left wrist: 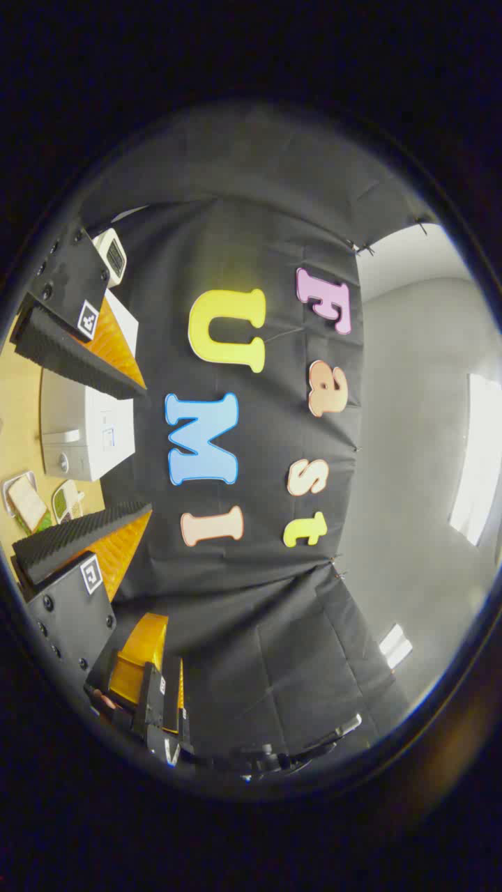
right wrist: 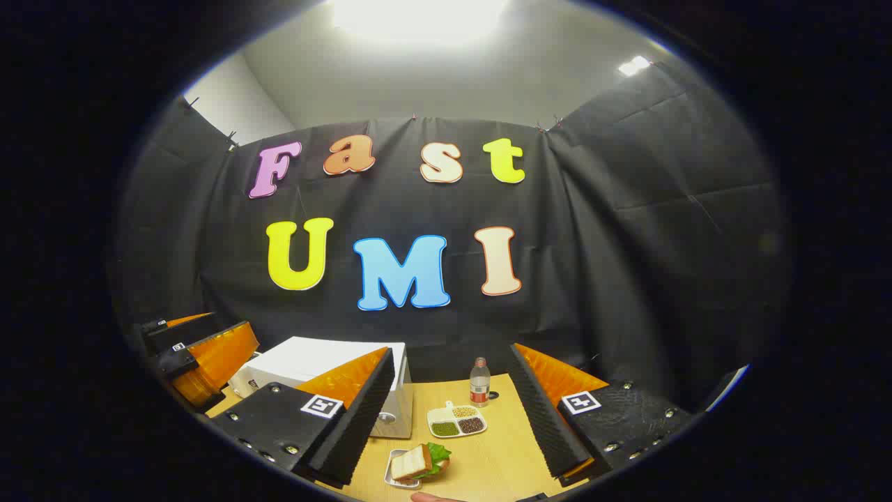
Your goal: Open the microwave oven with the left hand, put the food in, and close the microwave oven.
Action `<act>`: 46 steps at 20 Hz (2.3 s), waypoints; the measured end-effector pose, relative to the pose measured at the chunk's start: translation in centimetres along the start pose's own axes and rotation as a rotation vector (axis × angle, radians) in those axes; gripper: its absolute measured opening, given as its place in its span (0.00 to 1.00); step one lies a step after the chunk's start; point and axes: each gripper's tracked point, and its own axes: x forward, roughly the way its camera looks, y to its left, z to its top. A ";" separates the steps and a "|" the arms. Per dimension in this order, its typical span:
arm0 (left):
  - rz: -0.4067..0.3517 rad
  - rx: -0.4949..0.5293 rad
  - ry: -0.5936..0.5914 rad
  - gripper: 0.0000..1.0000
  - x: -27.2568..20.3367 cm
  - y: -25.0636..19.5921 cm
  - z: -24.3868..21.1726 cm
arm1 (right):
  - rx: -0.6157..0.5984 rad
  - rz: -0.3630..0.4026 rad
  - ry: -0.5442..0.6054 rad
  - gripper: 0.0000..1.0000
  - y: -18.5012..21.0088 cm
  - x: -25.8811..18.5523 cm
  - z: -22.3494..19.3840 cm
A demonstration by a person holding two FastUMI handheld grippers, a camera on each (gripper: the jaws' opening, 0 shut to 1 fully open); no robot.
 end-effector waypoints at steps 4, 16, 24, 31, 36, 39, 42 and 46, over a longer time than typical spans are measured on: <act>0.058 -0.004 0.013 0.95 2.0 0.2 -0.1 | -0.014 0.050 -0.028 0.98 -0.1 2.7 0.9; 0.080 0.030 0.015 0.96 5.5 -1.4 -1.5 | 0.045 0.123 -0.029 0.98 0.3 6.5 0.1; 0.015 -0.005 0.132 0.97 8.2 -0.2 -8.9 | 0.027 0.082 -0.018 0.98 1.1 6.1 -0.4; 0.004 -0.019 0.315 0.96 10.8 -1.3 -21.1 | -0.019 0.043 0.024 0.98 -1.6 6.2 -2.1; 0.041 -0.026 0.420 0.96 12.5 -0.9 -28.0 | -0.024 0.032 0.085 0.98 -3.7 7.2 -4.3; 0.066 -0.024 0.453 0.96 14.5 0.1 -31.1 | -0.028 0.045 0.129 0.98 -4.2 8.1 -5.7; 0.085 -0.022 0.489 0.96 16.4 1.3 -33.6 | -0.044 0.061 0.151 0.98 -4.1 8.8 -6.2; 0.097 -0.059 0.549 0.69 17.3 2.2 -36.7 | -0.046 0.060 0.157 0.99 -4.0 9.4 -6.5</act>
